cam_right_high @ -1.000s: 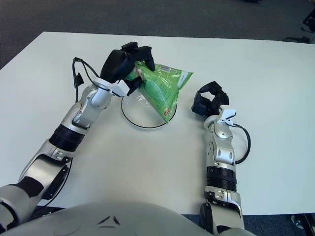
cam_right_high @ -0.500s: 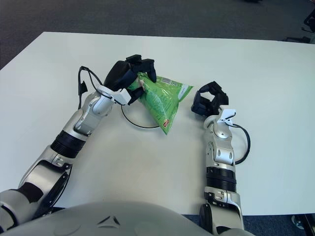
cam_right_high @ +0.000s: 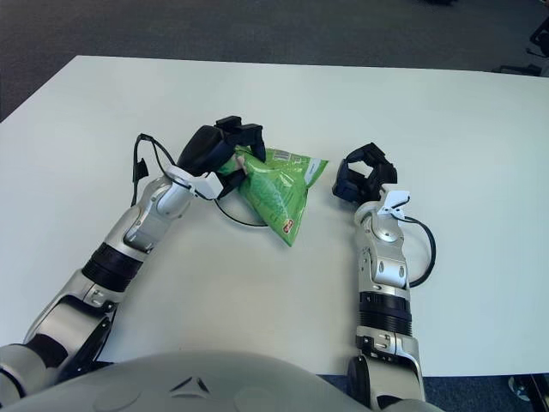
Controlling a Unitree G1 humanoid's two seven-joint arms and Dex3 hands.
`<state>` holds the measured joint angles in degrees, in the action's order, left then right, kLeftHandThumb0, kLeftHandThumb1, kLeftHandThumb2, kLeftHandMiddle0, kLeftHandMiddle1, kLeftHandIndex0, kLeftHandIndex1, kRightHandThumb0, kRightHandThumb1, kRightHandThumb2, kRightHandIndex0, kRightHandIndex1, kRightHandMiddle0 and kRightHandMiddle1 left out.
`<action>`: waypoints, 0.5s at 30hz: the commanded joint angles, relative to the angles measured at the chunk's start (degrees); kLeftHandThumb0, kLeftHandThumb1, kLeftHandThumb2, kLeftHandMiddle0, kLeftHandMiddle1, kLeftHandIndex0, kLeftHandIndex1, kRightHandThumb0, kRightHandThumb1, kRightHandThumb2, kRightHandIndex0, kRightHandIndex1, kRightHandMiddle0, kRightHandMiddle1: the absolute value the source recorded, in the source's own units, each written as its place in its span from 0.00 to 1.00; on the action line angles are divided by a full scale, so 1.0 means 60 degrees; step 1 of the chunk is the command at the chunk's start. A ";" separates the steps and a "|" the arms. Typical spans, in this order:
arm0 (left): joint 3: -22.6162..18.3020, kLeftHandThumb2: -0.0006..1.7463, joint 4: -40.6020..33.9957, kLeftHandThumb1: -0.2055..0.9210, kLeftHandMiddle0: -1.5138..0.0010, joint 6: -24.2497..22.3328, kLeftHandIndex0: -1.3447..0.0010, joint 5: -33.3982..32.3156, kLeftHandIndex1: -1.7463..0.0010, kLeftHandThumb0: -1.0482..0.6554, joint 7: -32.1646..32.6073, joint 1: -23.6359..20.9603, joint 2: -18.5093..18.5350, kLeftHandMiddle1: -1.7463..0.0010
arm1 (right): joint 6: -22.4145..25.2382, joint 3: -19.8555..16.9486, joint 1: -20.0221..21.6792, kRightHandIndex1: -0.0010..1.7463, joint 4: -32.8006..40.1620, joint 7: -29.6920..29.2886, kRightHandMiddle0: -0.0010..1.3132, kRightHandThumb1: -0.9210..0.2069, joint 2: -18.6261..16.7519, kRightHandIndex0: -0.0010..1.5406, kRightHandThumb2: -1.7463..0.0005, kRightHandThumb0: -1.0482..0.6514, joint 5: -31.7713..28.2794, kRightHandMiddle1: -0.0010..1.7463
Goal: Put the snack into the plate.
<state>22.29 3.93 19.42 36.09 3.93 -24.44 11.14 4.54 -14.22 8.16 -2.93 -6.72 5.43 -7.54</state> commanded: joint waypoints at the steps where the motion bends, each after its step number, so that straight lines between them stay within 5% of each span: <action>1: 0.0187 0.93 0.0222 0.24 0.46 0.0188 0.22 -0.0064 0.00 0.96 -0.0369 0.0199 0.0181 0.00 | 0.0073 -0.0001 -0.0844 1.00 -0.0396 -0.0075 0.48 0.55 -0.0427 0.83 0.24 0.33 -0.0048 1.00; 10: 0.0331 0.91 -0.0188 0.27 0.48 -0.0270 0.29 0.0181 0.00 0.95 -0.1205 0.0360 0.0616 0.00 | 0.0072 0.0025 -0.0838 1.00 -0.0422 -0.0073 0.48 0.55 -0.0408 0.83 0.23 0.33 -0.0023 1.00; 13: 0.0383 0.83 -0.0414 0.37 0.59 -0.0523 0.50 0.0097 0.00 0.72 -0.1759 0.0403 0.0808 0.00 | 0.0075 0.0043 -0.0833 1.00 -0.0445 -0.0084 0.48 0.55 -0.0403 0.83 0.23 0.33 0.0001 1.00; 15: 0.0414 0.78 -0.0562 0.43 0.64 -0.0593 0.58 -0.0101 0.00 0.67 -0.2215 0.0405 0.0963 0.00 | 0.0086 0.0049 -0.0829 1.00 -0.0449 -0.0082 0.48 0.55 -0.0394 0.83 0.23 0.33 0.0002 1.00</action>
<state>23.48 0.42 17.40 35.22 -4.03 -24.25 14.41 4.57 -13.98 8.20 -3.24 -6.84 5.37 -7.53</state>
